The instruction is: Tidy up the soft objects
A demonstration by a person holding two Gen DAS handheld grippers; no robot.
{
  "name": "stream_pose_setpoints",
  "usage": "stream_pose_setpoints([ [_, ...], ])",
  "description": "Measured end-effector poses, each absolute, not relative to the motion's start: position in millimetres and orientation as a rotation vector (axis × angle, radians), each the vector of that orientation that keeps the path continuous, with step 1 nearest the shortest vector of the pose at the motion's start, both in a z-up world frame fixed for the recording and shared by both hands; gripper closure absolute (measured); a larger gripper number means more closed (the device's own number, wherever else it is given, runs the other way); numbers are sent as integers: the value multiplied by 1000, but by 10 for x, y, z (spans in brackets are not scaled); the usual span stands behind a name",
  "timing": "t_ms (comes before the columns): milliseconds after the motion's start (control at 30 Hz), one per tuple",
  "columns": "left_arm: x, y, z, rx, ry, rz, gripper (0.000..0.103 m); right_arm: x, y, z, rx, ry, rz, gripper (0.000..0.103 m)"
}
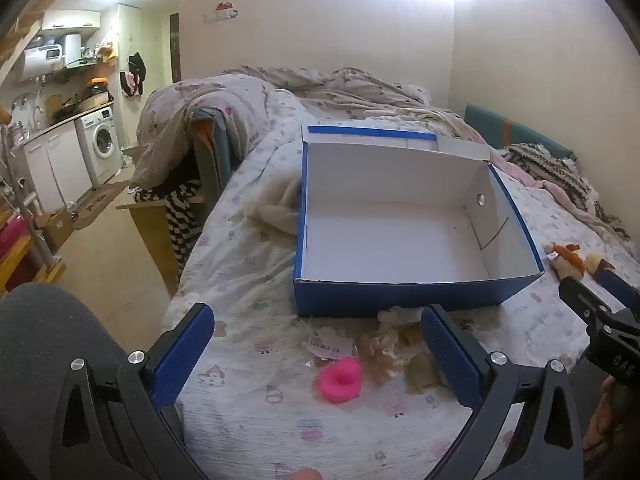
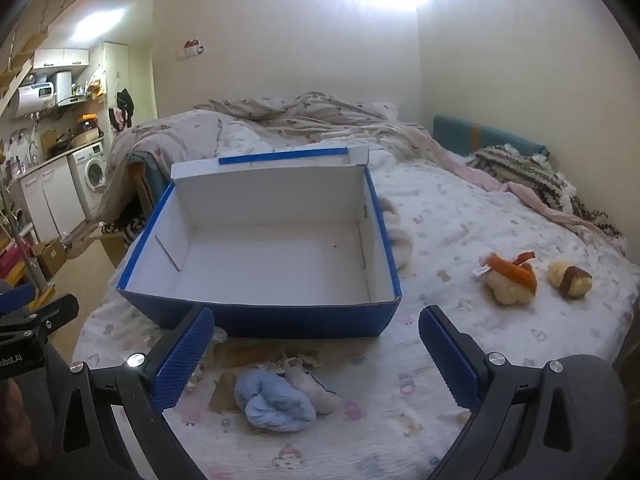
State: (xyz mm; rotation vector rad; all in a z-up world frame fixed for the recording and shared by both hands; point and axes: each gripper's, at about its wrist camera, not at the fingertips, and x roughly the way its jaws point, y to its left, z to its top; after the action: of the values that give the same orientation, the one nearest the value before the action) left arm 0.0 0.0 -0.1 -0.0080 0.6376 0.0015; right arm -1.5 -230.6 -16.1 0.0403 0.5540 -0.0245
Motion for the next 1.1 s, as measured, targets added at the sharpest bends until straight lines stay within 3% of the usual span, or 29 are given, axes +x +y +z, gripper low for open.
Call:
stream_pose_setpoints([
  [1100, -7, 27, 23, -14, 646, 7, 0, -12, -2274, -166, 22, 564, -40, 0],
])
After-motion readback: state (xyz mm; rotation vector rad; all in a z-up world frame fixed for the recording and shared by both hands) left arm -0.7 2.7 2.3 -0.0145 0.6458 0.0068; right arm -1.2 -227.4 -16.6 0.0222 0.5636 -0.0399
